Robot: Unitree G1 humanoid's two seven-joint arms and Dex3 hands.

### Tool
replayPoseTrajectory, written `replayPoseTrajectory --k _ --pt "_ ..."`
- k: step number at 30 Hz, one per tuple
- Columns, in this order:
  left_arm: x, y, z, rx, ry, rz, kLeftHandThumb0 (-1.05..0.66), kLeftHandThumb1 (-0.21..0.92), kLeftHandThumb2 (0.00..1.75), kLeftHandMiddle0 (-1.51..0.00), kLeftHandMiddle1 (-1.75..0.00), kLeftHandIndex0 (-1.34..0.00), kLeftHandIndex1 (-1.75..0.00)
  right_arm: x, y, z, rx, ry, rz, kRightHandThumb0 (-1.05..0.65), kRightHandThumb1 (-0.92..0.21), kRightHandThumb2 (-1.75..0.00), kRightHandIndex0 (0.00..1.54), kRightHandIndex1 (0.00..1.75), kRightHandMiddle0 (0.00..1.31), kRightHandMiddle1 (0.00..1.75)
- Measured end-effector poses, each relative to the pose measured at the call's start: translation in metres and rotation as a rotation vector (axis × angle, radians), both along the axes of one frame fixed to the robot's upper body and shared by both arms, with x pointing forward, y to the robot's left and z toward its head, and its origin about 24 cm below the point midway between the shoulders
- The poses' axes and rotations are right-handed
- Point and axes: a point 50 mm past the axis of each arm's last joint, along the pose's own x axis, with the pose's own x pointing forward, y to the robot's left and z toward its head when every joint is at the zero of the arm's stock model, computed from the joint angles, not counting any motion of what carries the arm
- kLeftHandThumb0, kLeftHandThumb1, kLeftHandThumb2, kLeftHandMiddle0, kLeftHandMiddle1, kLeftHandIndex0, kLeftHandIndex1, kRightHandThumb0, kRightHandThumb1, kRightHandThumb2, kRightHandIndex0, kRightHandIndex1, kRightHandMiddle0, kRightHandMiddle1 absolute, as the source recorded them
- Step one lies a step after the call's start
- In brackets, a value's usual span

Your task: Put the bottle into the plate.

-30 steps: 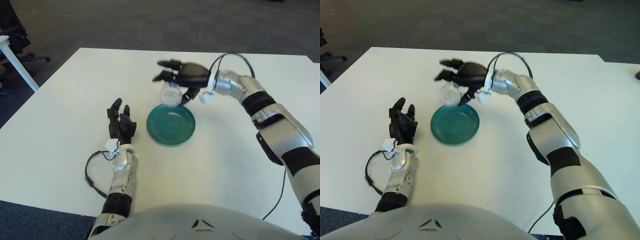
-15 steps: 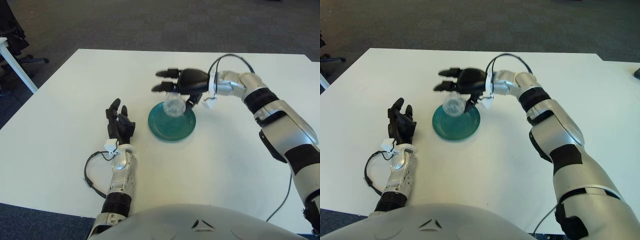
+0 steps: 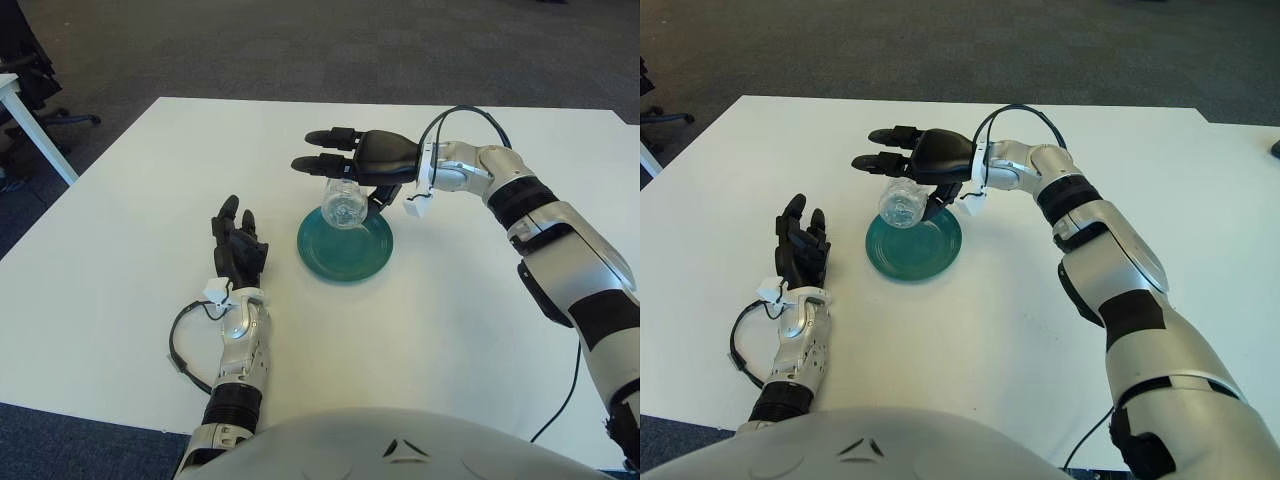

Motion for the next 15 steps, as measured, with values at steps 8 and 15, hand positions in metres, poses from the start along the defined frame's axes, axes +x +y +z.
replayPoseTrajectory --k 8,15 --pt "0.0 0.0 0.0 0.001 -0.002 -0.005 -0.88 0.92 1.08 -0.33 -0.01 0.0 -0.54 -0.001 0.0 0.0 0.005 -0.002 0.007 -1.04 -0.92 -1.09 0.0 0.0 0.0 0.0" --pt "0.001 -0.001 0.001 0.003 -0.014 -0.022 -0.86 0.92 1.07 -0.34 -0.01 0.0 -0.63 0.001 -0.001 0.013 0.014 -0.005 0.017 -1.03 -0.92 -1.09 0.02 0.01 0.03 0.02"
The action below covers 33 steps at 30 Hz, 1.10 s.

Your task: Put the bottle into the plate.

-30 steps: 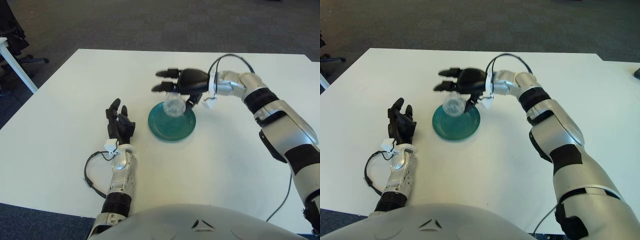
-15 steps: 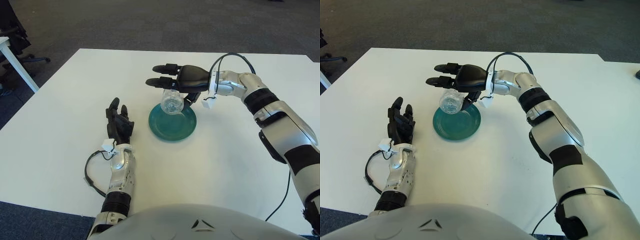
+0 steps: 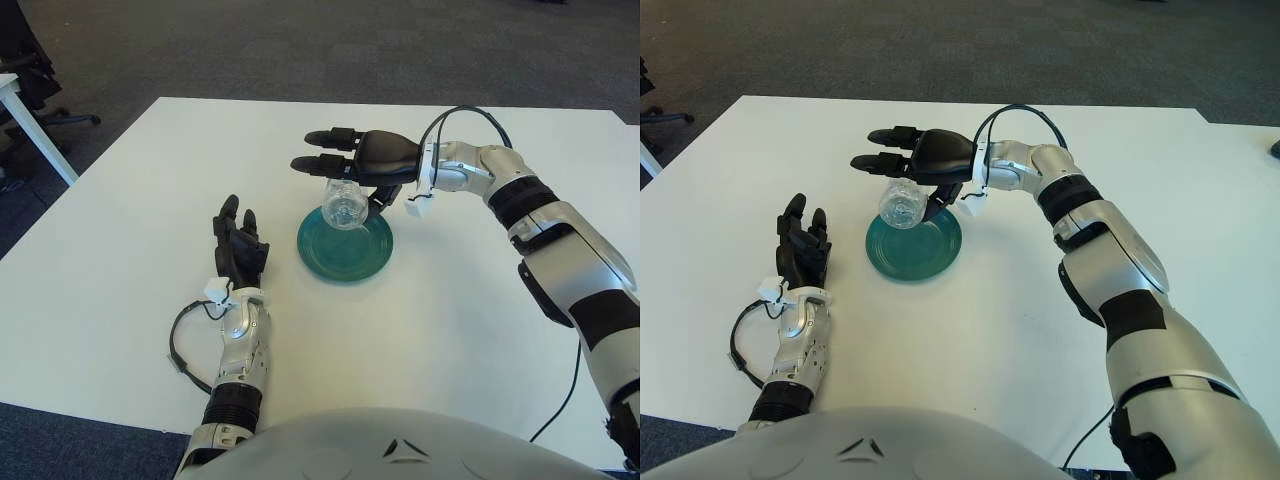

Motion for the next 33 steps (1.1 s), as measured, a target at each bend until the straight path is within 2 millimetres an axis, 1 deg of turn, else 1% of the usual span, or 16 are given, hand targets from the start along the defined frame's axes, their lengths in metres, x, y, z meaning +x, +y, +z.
replayPoseTrajectory --k 3,7,9,11,12,13,14,17,20,21,23,25,28,30,33 --pt "0.001 0.0 0.0 0.003 -0.003 -0.001 -0.85 0.92 1.07 -0.34 -0.01 0.0 -0.66 0.004 -0.002 0.017 0.029 -0.025 -0.006 -1.03 -0.92 -1.08 0.03 0.01 0.03 0.02" --pt "0.002 -0.001 0.0 0.011 -0.001 0.002 -0.87 0.92 1.07 -0.3 0.0 0.0 -0.61 0.007 -0.003 0.042 0.093 -0.066 -0.01 -1.04 -0.92 -1.07 0.04 0.02 0.05 0.04" --pt "0.002 -0.001 0.0 0.021 0.003 0.007 -0.87 0.92 1.06 -0.29 0.0 0.0 -0.59 0.007 -0.003 0.05 0.128 -0.072 -0.01 -1.05 -0.92 -1.06 0.05 0.02 0.06 0.05" --pt "0.002 -0.002 0.001 0.03 0.008 0.012 -0.87 0.92 1.06 -0.29 0.0 0.0 -0.59 0.007 -0.003 0.053 0.146 -0.074 -0.008 -1.05 -0.92 -1.05 0.05 0.01 0.06 0.05" --pt "0.002 -0.002 0.001 0.035 0.01 0.014 -0.87 0.92 1.07 -0.3 -0.01 0.0 -0.6 0.007 -0.003 0.051 0.147 -0.072 -0.008 -1.05 -0.92 -1.04 0.05 0.01 0.07 0.06" --pt "0.002 -0.002 0.001 0.037 0.011 0.016 -0.87 0.92 1.07 -0.3 -0.01 0.0 -0.6 0.007 -0.003 0.048 0.151 -0.072 -0.009 -1.05 -0.92 -1.03 0.05 0.01 0.04 0.12" --pt "0.002 -0.003 0.001 0.038 0.013 0.018 -0.87 0.92 1.07 -0.31 -0.01 0.0 -0.61 0.006 -0.002 0.041 0.143 -0.066 -0.013 -1.05 -0.92 -1.03 0.06 0.01 0.03 0.16" --pt "0.002 -0.003 0.001 0.041 0.015 0.022 -0.88 0.92 1.07 -0.31 -0.01 0.0 -0.61 0.004 -0.001 0.015 0.095 -0.033 -0.019 -1.04 -0.92 -1.02 0.07 0.01 0.01 0.2" --pt "0.002 -0.003 0.001 0.044 0.013 0.021 -0.87 0.92 1.08 -0.31 -0.01 0.0 -0.6 -0.001 -0.003 -0.017 -0.024 0.017 -0.019 -1.03 -0.92 -1.02 0.08 0.01 0.0 0.22" --pt "0.002 -0.003 0.001 0.048 0.012 0.022 -0.87 0.92 1.08 -0.31 -0.01 0.0 -0.62 -0.003 -0.004 -0.026 -0.059 0.03 -0.014 -1.02 -0.92 -1.02 0.08 0.01 0.0 0.22" --pt "0.002 -0.004 0.001 0.058 0.013 0.025 -0.86 0.92 1.08 -0.32 -0.01 0.0 -0.67 -0.006 -0.005 -0.036 -0.112 0.045 0.0 -1.02 -0.92 -1.03 0.1 0.01 0.0 0.23" --pt "0.003 -0.004 0.001 0.07 0.016 0.027 -0.86 0.92 1.08 -0.33 -0.01 0.0 -0.71 -0.007 -0.006 -0.04 -0.135 0.051 0.009 -1.01 -0.92 -1.04 0.1 0.02 0.0 0.23" --pt "0.003 -0.005 0.0 0.079 0.019 0.024 -0.85 0.92 1.09 -0.33 -0.01 0.0 -0.72 -0.006 -0.007 -0.036 -0.141 0.049 0.013 -1.01 -0.92 -1.04 0.11 0.02 0.0 0.24" --pt "0.004 -0.005 0.0 0.085 0.019 0.021 -0.86 0.92 1.09 -0.32 -0.01 0.0 -0.71 -0.003 -0.006 -0.03 -0.142 0.044 0.012 -1.01 -0.92 -1.05 0.12 0.02 0.0 0.25" --pt "0.005 -0.006 0.0 0.094 0.016 0.015 -0.86 0.92 1.09 -0.32 -0.01 0.0 -0.71 0.003 -0.004 -0.012 -0.13 0.019 0.004 -1.0 -0.92 -1.06 0.12 0.01 0.0 0.28"
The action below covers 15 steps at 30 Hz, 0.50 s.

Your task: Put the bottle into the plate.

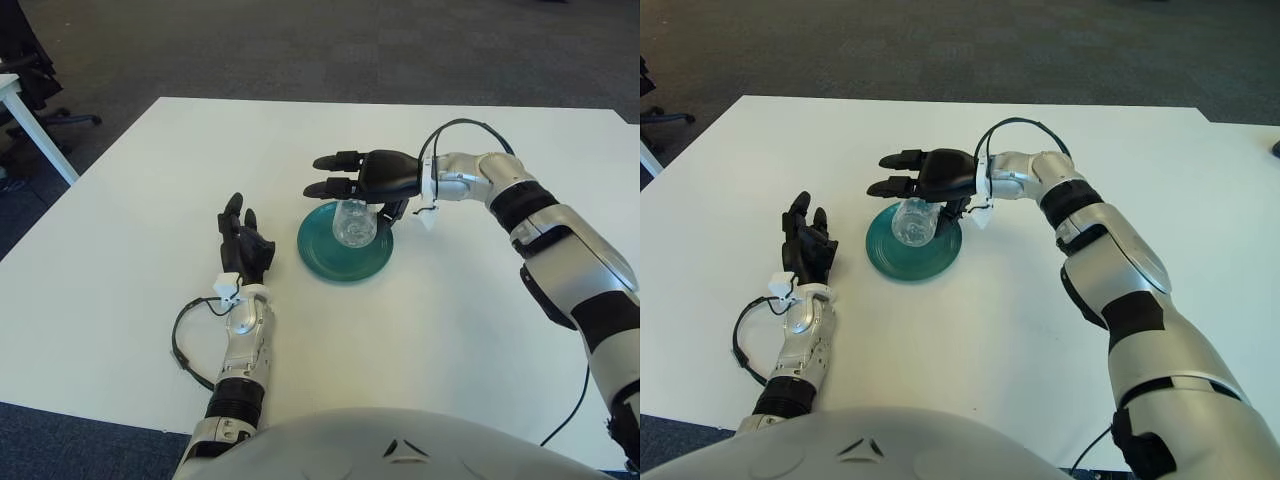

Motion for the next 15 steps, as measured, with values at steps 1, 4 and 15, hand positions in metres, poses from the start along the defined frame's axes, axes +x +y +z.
replayPoseTrajectory --k 1,4,15 --pt "0.0 0.0 0.0 0.001 -0.004 -0.004 -0.86 0.92 1.09 -0.32 -0.01 0.0 -0.72 0.002 0.001 0.007 0.015 -0.01 -0.003 -1.0 -0.92 -1.06 0.12 0.01 0.0 0.29" --pt "0.001 -0.001 0.001 -0.001 -0.015 -0.018 -0.85 0.92 1.09 -0.34 -0.01 0.0 -0.79 0.006 0.006 0.03 0.069 -0.044 -0.004 -1.0 -0.92 -1.06 0.12 0.01 0.0 0.32" --pt "0.009 0.001 0.002 -0.022 -0.022 -0.014 -0.88 0.92 1.06 -0.35 -0.01 0.0 -0.79 0.008 0.014 0.076 0.196 -0.049 0.008 -1.02 -0.92 -1.04 0.15 0.01 0.0 0.41"
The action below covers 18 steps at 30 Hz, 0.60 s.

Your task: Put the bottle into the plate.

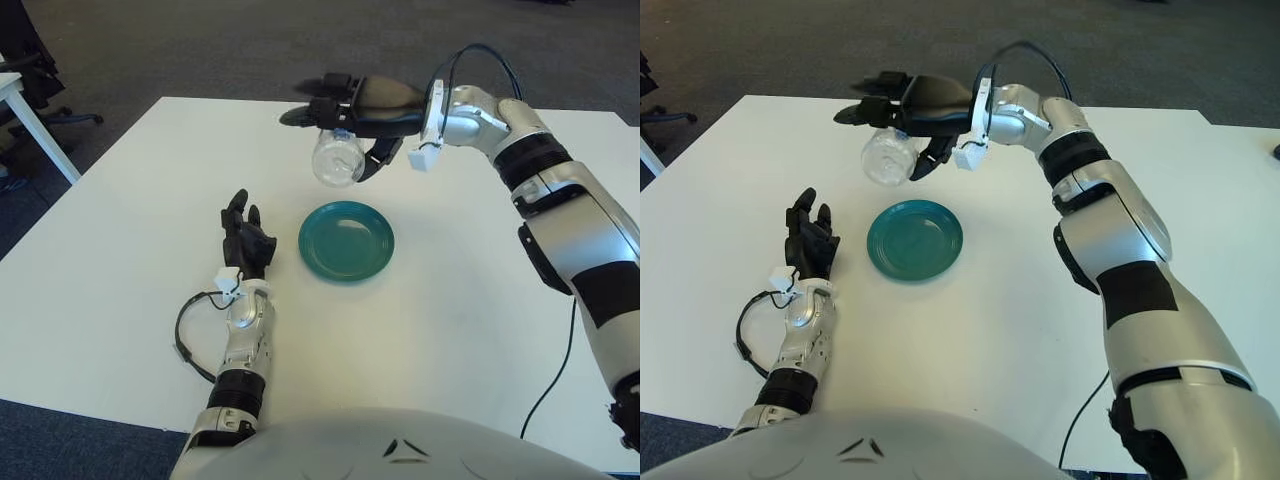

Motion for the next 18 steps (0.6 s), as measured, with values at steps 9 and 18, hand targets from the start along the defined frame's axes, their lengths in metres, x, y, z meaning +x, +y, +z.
replayPoseTrajectory --k 9,18 --pt "0.001 0.0 0.0 0.004 0.01 0.01 -0.91 0.92 1.07 -0.33 0.0 0.0 -0.78 0.0 -0.002 0.017 0.019 -0.011 -0.007 -1.05 -0.92 -1.03 0.16 0.01 0.0 0.44" --pt "0.001 0.0 0.0 0.002 0.014 0.013 -0.92 0.92 1.08 -0.35 -0.02 0.0 -0.74 0.0 -0.001 0.009 0.033 -0.006 -0.011 -1.05 -0.92 -1.02 0.17 0.01 0.0 0.45"
